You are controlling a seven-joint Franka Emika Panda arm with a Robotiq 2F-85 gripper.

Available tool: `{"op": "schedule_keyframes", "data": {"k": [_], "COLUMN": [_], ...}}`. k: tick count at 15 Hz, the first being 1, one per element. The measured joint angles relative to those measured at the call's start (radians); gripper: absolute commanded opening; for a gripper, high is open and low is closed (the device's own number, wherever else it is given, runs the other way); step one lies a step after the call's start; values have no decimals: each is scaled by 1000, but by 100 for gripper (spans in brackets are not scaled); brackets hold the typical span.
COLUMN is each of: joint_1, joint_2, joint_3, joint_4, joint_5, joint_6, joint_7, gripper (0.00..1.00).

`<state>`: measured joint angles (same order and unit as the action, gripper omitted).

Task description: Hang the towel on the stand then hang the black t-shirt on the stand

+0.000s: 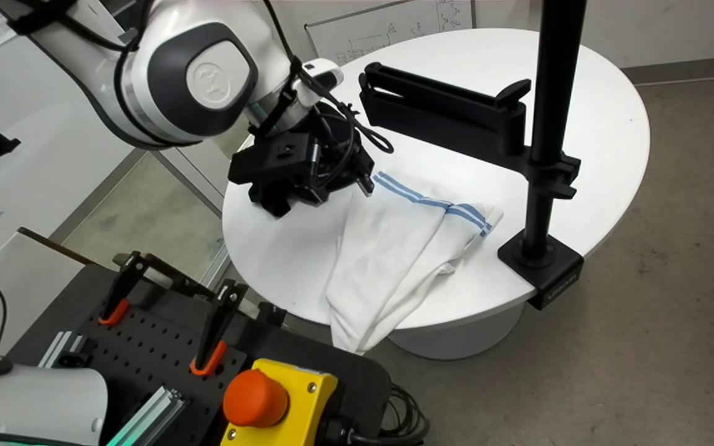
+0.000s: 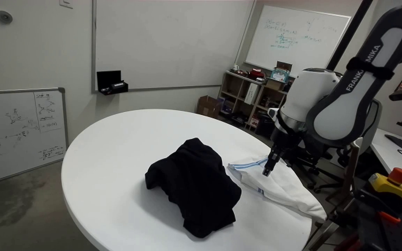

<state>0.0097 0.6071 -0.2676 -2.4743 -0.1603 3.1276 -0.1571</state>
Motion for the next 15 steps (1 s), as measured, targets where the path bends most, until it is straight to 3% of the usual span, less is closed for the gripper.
{"op": "schedule_keyframes", "data": {"k": [5,7,9,11,15], "joint_1": [65,79,88,92,97], "joint_2": [93,127,157,183,221], "joint_3": [-20,-27,-32,-34,-40], "joint_4": [52,77,102,124,156], "joint_5": [1,2,3,3,3], "joint_6": [9,9,9,9,9], "joint_7": [26,39,50,61,75], "gripper": [100,93,68,60,31]}}
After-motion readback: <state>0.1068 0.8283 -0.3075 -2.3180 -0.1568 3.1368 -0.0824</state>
